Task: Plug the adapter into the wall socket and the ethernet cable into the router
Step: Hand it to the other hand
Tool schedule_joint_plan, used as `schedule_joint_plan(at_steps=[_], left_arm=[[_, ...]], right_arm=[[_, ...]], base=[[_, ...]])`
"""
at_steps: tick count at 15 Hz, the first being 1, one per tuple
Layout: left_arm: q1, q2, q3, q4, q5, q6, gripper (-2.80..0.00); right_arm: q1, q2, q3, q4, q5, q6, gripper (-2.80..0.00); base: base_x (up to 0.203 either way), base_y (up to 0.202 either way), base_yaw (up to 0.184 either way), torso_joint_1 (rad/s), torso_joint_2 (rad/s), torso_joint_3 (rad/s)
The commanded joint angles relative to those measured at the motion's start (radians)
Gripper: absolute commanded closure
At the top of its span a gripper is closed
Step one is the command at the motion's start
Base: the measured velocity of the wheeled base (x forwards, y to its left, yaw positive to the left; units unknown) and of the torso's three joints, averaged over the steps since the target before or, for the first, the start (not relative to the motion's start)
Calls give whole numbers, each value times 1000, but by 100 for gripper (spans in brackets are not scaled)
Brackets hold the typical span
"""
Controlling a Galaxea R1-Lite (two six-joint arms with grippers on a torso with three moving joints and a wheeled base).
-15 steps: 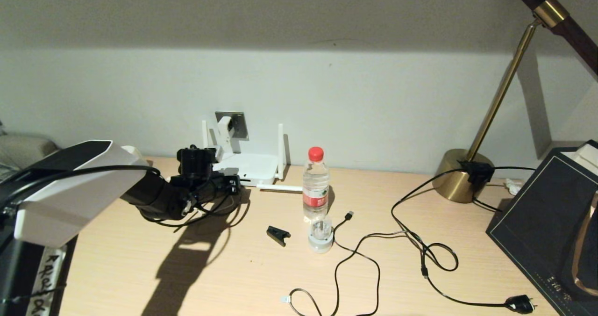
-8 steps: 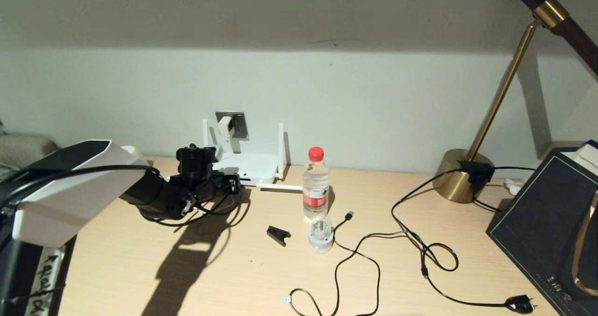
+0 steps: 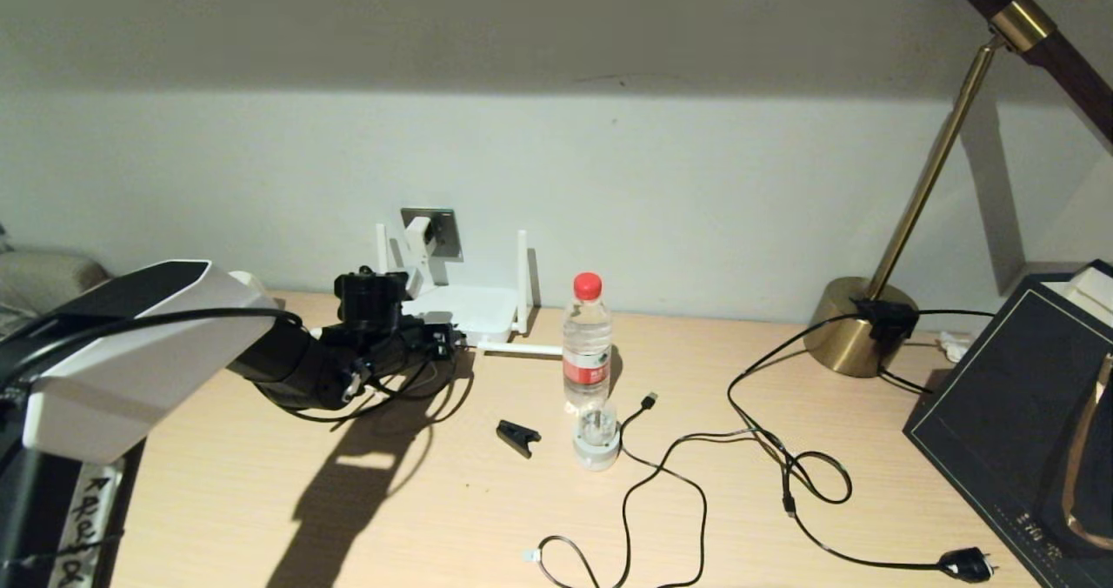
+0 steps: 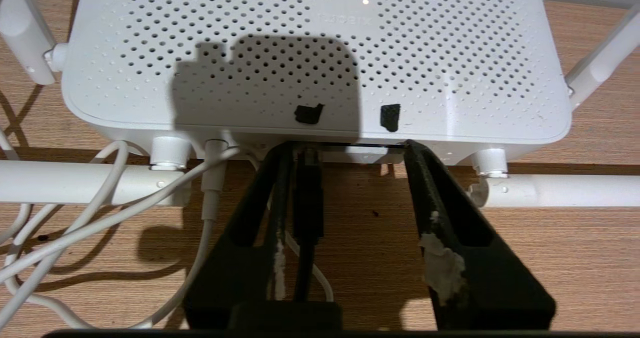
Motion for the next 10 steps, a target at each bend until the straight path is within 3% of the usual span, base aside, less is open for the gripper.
schedule_joint_plan(at_steps=[1,10], left_arm=[[1,0,16,-3,3,0,-280],[2,0,86,-55,3,2,-280]], right_arm=[[-1,1,9,-1,0,0,0],[0,1,9,-1,0,0,0]], base=[[0,0,0,0,0,0],[0,0,0,0,0,0]])
